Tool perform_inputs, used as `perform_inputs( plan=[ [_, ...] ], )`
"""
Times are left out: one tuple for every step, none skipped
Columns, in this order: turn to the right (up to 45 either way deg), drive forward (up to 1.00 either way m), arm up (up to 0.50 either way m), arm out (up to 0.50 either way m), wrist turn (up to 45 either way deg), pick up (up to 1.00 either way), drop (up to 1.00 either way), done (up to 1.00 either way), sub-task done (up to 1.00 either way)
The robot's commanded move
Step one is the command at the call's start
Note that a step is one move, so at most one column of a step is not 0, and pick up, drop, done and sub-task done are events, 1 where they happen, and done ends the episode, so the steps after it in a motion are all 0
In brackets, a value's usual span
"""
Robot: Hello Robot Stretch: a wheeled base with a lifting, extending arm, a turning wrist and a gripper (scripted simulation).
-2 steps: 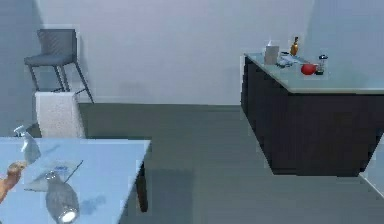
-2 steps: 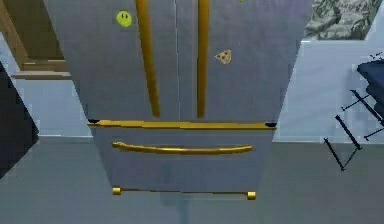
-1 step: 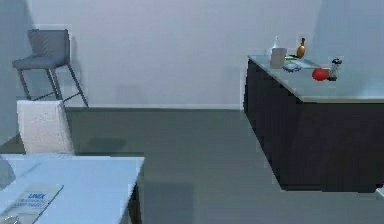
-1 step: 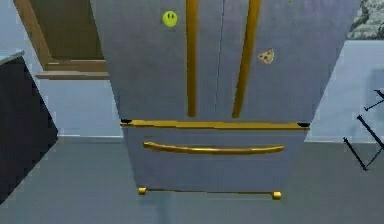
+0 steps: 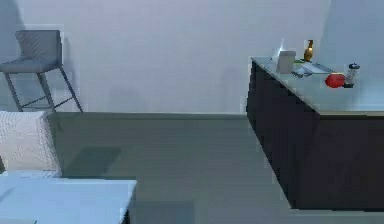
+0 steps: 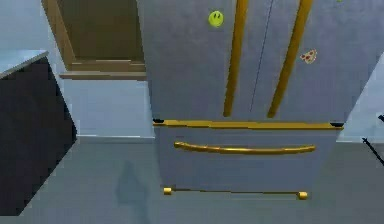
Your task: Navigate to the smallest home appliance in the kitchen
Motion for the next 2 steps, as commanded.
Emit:
perform_inputs(
  plan=[
    [45.0, 0.00, 0.00, 0.00, 0.0, 0.00, 0.00, 0.00, 0.00],
    [45.0, 0.00, 0.00, 0.00, 0.0, 0.00, 0.00, 0.00, 0.00]
  ],
)
